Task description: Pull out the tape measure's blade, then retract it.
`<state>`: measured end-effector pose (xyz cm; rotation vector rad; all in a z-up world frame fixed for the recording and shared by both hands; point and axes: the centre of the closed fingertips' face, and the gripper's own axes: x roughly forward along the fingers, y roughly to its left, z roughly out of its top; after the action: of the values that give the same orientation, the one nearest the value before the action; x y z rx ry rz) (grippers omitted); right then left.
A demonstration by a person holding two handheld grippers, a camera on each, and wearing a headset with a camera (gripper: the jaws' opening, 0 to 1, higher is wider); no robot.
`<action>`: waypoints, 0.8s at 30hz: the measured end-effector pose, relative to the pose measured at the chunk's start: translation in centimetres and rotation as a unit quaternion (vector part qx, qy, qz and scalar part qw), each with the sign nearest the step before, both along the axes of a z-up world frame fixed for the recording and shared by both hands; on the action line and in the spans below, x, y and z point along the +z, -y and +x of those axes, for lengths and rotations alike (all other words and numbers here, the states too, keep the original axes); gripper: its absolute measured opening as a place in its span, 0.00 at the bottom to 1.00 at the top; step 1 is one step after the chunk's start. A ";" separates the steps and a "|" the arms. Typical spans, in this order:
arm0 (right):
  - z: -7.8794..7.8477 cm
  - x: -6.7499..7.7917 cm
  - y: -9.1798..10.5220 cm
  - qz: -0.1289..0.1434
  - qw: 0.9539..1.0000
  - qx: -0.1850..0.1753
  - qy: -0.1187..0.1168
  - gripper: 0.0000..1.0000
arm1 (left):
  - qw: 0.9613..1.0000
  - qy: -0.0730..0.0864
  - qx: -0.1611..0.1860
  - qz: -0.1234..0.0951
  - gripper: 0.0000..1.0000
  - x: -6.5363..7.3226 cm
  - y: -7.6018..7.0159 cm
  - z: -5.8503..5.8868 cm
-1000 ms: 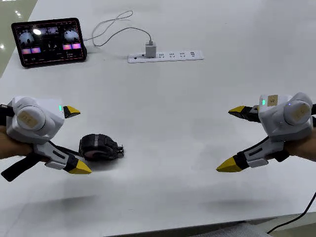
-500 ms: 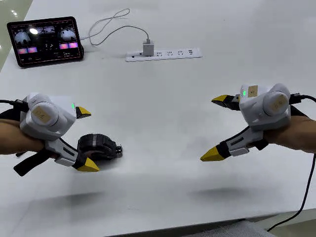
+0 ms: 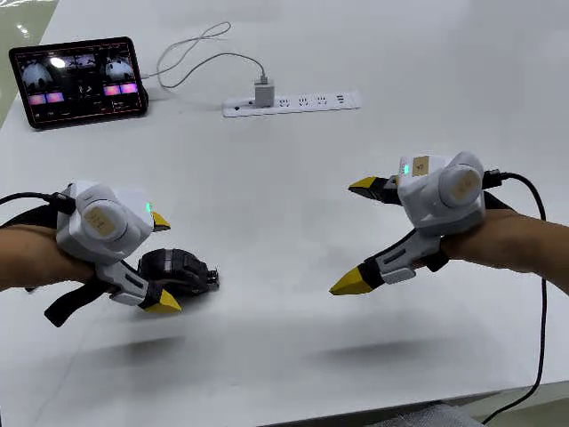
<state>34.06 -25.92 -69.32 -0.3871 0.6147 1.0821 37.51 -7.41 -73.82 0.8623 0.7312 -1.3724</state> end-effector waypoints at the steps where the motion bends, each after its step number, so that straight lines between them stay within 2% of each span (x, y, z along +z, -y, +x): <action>1: -0.1 -0.3 -0.3 -0.004 1.000 0.005 -0.002 0.99 | 1.000 -0.001 0.002 0.004 0.71 -0.2 0.0 0.0; 4: -0.1 -0.8 -1.1 -0.008 1.000 0.015 -0.004 0.99 | 1.000 -0.004 -0.002 0.003 0.69 -0.3 0.1 -0.1; 8: 0.3 -1.7 -2.0 -0.011 1.000 0.026 -0.005 0.99 | 1.000 -0.008 -0.003 0.014 0.66 -0.8 0.1 -0.3; 15: 0.9 -2.0 -3.7 -0.007 0.999 0.038 -0.002 0.99 | 1.000 -0.015 -0.011 0.024 0.57 -1.3 0.2 -0.6; 17: 0.9 -2.0 -4.0 -0.009 0.999 0.040 -0.003 0.99 | 0.999 -0.014 -0.011 0.028 0.52 -1.4 0.1 -0.6; 18: 1.0 -1.9 -4.3 -0.009 0.999 0.041 -0.002 0.99 | 0.999 -0.011 -0.008 0.037 0.48 -1.5 -0.1 -0.4; 21: 1.2 -1.9 -4.9 -0.011 0.999 0.043 -0.004 0.99 | 0.999 -0.018 -0.005 0.028 0.49 -1.3 0.2 -0.5; 24: 1.5 -1.6 -5.7 -0.001 0.999 0.043 -0.002 0.99 | 0.999 -0.017 -0.010 0.030 0.45 -1.4 0.3 -0.6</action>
<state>35.58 -20.24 -70.89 -0.4151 0.6075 1.1651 36.94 -7.73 -75.19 0.8972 0.7953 -1.3929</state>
